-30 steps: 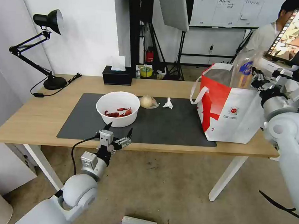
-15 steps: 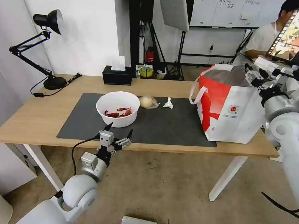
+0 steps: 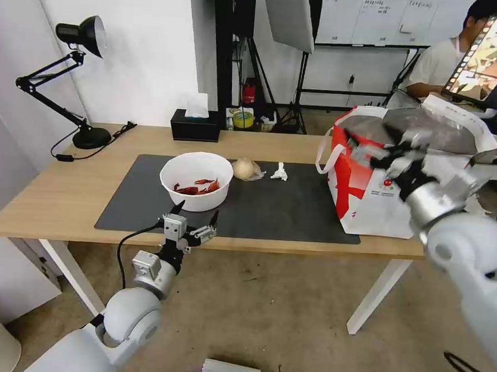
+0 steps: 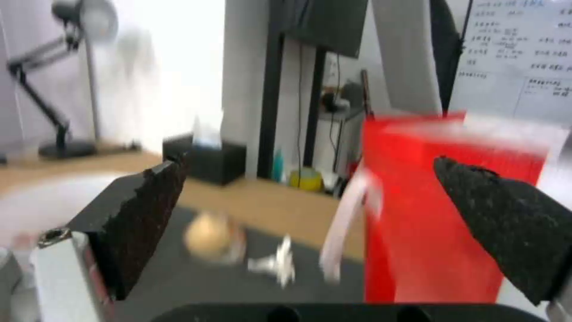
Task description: Pick up the trash from the table and place it into the takeout bag.
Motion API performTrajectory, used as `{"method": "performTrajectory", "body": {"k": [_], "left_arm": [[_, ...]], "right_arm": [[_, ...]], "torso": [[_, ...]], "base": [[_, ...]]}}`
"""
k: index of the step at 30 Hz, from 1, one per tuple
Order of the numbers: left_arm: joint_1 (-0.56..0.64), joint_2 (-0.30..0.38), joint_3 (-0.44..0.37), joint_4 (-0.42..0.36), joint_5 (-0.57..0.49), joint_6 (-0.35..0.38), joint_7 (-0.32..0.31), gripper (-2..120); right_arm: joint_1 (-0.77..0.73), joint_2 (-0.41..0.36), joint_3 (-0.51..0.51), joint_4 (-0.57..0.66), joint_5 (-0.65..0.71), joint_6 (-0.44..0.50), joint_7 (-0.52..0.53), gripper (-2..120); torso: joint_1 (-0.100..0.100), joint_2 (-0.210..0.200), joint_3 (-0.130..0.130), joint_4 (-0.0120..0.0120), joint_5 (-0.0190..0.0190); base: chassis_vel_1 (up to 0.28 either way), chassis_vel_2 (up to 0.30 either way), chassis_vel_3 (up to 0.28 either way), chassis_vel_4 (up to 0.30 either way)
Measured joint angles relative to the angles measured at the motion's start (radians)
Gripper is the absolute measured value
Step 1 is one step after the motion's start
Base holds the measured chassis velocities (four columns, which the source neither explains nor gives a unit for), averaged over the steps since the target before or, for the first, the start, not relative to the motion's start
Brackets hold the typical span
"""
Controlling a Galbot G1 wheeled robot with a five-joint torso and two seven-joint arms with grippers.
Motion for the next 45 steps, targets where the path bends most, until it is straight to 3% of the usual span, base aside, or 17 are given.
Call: {"method": "performTrajectory", "body": {"k": [6,16,32,45], "left_arm": [[0.002,-0.003,-0.017,0.007,0.014,-0.011,0.018,100],[0.033,0.000,-0.040,0.019,0.040,-0.006,0.038,100],[0.022,-0.025,-0.047,0.037,0.056,-0.031,0.053,100],[0.007,-0.018,-0.030,0.062,0.053,-0.044,0.065,100]], "right_arm": [[-0.170,0.046,0.011,0.025,-0.131,0.028,0.007,100],[-0.271,0.136,-0.014,0.032,-0.259,0.019,0.076,100],[-0.313,0.260,0.057,0.016,-0.269,0.008,0.097,100],[-0.294,0.248,0.037,0.018,-0.286,0.007,0.098,100]], "torso": [[0.000,0.000,0.000,-0.0003,0.0000],[0.000,0.000,0.000,0.0000,0.0000],[0.000,0.000,0.000,-0.0001,0.0000],[0.000,0.000,0.000,-0.0001,0.0000]], "base": [[0.000,0.000,0.000,0.000],[0.000,0.000,0.000,0.000],[0.000,0.000,0.000,0.000],[0.000,0.000,0.000,0.000]]}}
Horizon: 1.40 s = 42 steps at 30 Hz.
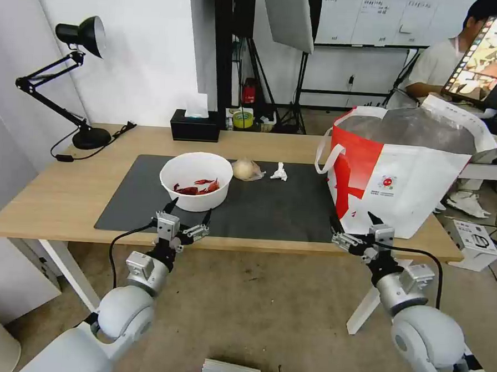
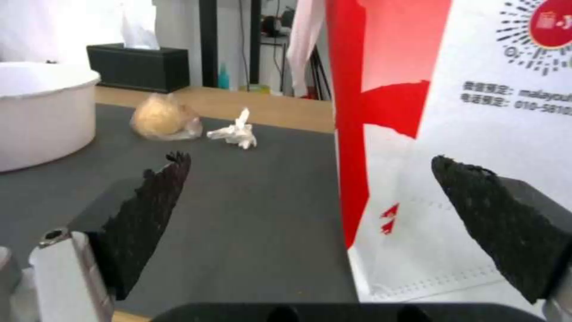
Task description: Pick up the trash from the table and place it into the takeout bag.
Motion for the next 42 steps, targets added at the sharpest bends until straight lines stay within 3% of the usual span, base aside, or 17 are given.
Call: {"method": "performTrajectory", "body": {"k": [31,42], "left_arm": [[0.044,0.011,-0.050,-0.036,0.005,-0.005,-0.003,100],[0.038,0.000,-0.052,-0.020,0.009,-0.011,-0.004,100]], "right_arm": [[-0.004,-0.025,-0.023,0.031,-0.005,-0.002,0.007,100],[0.071,-0.014,-0.128,-0.048,0.014,-0.011,0.037,100]], "torso": [[0.000,0.000,0.000,0.0000,0.0001],[0.000,0.000,0.000,-0.0002,0.0001]], "base": [[0.000,0.000,0.000,0.000],[0.000,0.000,0.000,0.000]]}}
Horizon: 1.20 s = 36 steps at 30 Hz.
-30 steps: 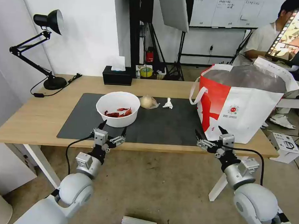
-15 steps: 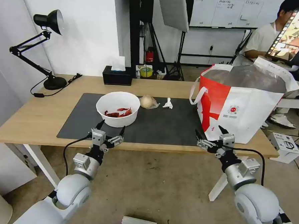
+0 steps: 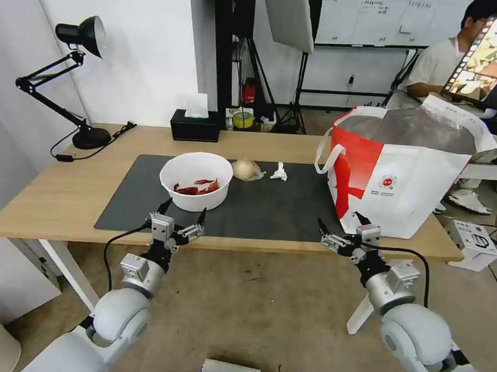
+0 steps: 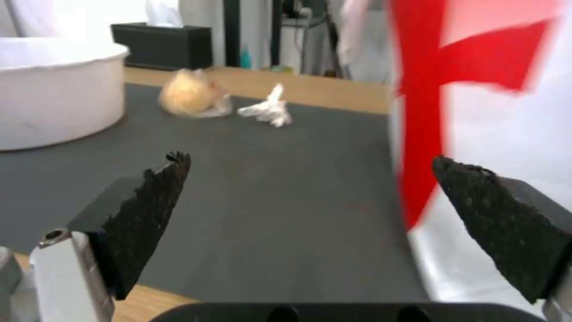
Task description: Pick up the trash from the table and place it into the takeout bag.
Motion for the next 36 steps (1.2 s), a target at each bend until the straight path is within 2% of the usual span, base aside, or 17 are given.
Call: {"method": "performTrajectory", "body": {"k": [4,7,11,14,15,17,21,24,36], "left_arm": [[0.003,-0.002,-0.003,0.003,0.001,-0.009,-0.001,100],[0.014,-0.004,-0.012,0.004,0.003,-0.012,-0.001,100],[0.025,-0.009,-0.016,0.003,0.004,-0.010,-0.001,100],[0.032,-0.016,-0.019,0.003,0.008,-0.009,-0.001,100],[0.032,-0.016,-0.019,0.003,0.008,-0.009,-0.001,100],[0.032,-0.019,-0.022,0.003,0.008,-0.008,-0.001,100],[0.035,-0.020,-0.024,0.003,0.008,-0.008,-0.001,100],[0.043,-0.024,-0.026,0.003,0.011,-0.008,-0.001,100],[0.038,-0.035,-0.019,0.013,0.017,-0.013,-0.001,100]], "right_arm": [[0.072,-0.001,-0.074,-0.029,0.034,-0.017,0.020,100],[0.234,0.002,-0.191,-0.098,0.050,-0.040,0.056,100],[0.347,0.016,-0.268,-0.154,0.056,-0.057,0.091,100],[0.477,0.044,-0.362,-0.233,0.067,-0.085,0.155,100],[0.477,0.044,-0.362,-0.233,0.067,-0.085,0.155,100],[0.583,0.073,-0.417,-0.304,0.084,-0.137,0.223,100],[0.662,0.098,-0.448,-0.361,0.108,-0.169,0.267,100],[0.756,0.141,-0.479,-0.466,0.138,-0.192,0.292,100],[0.843,0.210,-0.501,-0.604,0.177,-0.255,0.348,100]], "torso": [[0.000,0.000,0.000,0.0000,-0.0001],[0.000,0.000,0.000,0.0002,-0.0001],[0.000,0.000,0.000,0.0004,0.0000],[0.000,0.000,0.000,0.0004,0.0001],[0.000,0.000,0.000,0.0004,0.0001],[0.000,0.000,0.000,0.0002,-0.0001],[0.000,0.000,0.000,0.0003,-0.0001],[0.000,0.000,0.000,0.0004,0.0000],[0.000,0.000,0.000,0.0002,0.0000]], "base": [[0.000,0.000,0.000,0.000],[0.000,0.000,0.000,0.000],[0.000,0.000,0.000,0.000],[0.000,0.000,0.000,0.000],[0.000,0.000,0.000,0.000],[0.000,0.000,0.000,0.000],[0.000,0.000,0.000,0.000],[0.000,0.000,0.000,0.000],[0.000,0.000,0.000,0.000]]}}
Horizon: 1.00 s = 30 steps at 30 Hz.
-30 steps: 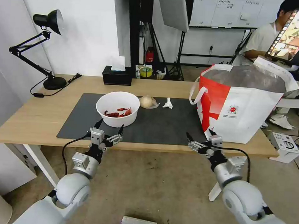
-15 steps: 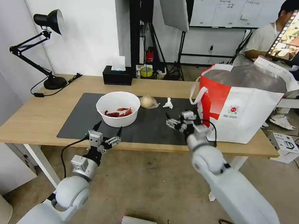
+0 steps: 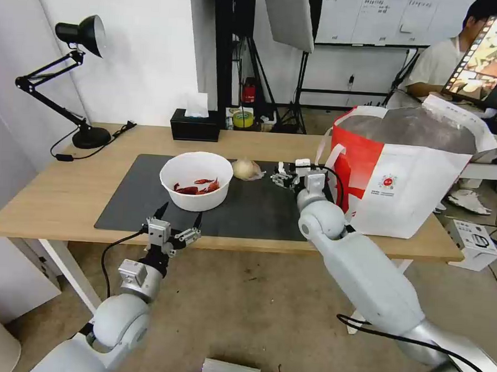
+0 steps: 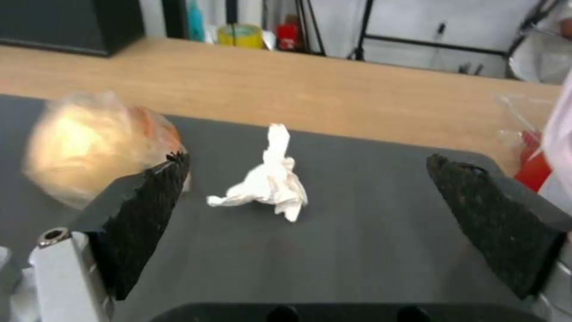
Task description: Pick up the trash from the table and place it into the takeout bag.
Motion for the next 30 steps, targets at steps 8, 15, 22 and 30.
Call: {"method": "performTrajectory", "body": {"k": [8,15,22,30], "left_arm": [[0.002,-0.009,0.005,-0.001,0.006,-0.001,0.000,100],[0.004,-0.008,0.005,0.004,0.012,-0.017,0.002,100],[0.004,-0.010,0.007,0.006,0.015,-0.021,0.003,100],[0.005,-0.009,0.007,0.006,0.015,-0.025,0.004,100]], "right_arm": [[0.063,0.065,-0.008,-0.142,0.002,-0.044,0.051,100],[0.087,0.106,0.012,-0.224,0.034,-0.046,0.051,100],[0.115,0.135,0.020,-0.276,0.056,-0.042,0.040,100],[0.157,0.167,0.021,-0.334,0.058,-0.040,0.021,100]], "torso": [[0.000,0.000,0.000,0.0000,0.0000],[0.000,0.000,0.000,0.0000,0.0001],[0.000,0.000,0.000,0.0000,0.0000],[0.000,0.000,0.000,0.0000,0.0000]], "base": [[0.000,0.000,0.000,0.000],[0.000,0.000,0.000,0.000],[0.000,0.000,0.000,0.000],[0.000,0.000,0.000,0.000]]}}
